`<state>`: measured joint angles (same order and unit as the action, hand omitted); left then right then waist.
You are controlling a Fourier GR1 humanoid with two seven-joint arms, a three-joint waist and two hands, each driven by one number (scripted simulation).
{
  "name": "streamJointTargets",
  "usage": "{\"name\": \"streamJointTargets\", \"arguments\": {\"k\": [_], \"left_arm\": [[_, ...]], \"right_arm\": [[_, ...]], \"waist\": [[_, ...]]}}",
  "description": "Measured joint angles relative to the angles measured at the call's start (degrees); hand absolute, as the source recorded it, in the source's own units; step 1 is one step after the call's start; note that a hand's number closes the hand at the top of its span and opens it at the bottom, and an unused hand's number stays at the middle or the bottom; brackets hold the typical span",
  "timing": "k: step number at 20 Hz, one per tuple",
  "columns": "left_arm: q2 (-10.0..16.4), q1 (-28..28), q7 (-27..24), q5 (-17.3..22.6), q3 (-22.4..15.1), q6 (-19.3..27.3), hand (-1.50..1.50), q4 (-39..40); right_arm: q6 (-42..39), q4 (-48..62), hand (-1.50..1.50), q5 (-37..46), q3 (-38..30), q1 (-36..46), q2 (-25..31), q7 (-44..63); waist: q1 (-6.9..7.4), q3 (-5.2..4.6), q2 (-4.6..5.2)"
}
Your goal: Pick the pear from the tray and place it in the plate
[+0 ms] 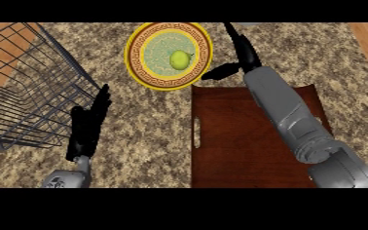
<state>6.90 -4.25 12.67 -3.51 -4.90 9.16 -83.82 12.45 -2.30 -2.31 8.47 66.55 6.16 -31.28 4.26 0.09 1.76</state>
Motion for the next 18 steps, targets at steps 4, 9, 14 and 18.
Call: {"name": "streamJointTargets", "arguments": {"k": [4, 9, 14, 18], "left_arm": [[0.0, -0.1, -0.6, -0.4, 0.0, 0.1, 0.0, 0.5], [0.0, 0.3, -0.6, -0.6, -0.1, -0.1, 0.0, 0.1], [-0.5, -0.8, 0.1, -0.8, 0.2, 0.4, 0.0, 0.4], [0.0, -1.2, 0.0, -0.5, 0.7, -0.2, 0.0, 0.8]], "right_arm": [[0.8, -0.3, -1.5, -0.4, -0.7, -0.9, 0.9, -1.3], [0.8, -0.2, -1.5, -1.0, -1.8, -2.2, 3.1, -2.6], [3.2, 0.1, -1.5, -1.3, -2.5, -2.4, 3.7, -1.6], [3.3, 0.3, -1.5, -1.0, -2.5, -2.9, 5.0, -1.5]], "waist": [[0.01, 0.02, 0.07], [0.16, 0.04, 0.14], [0.06, 0.04, 0.13], [0.19, 0.04, 0.18]]}}
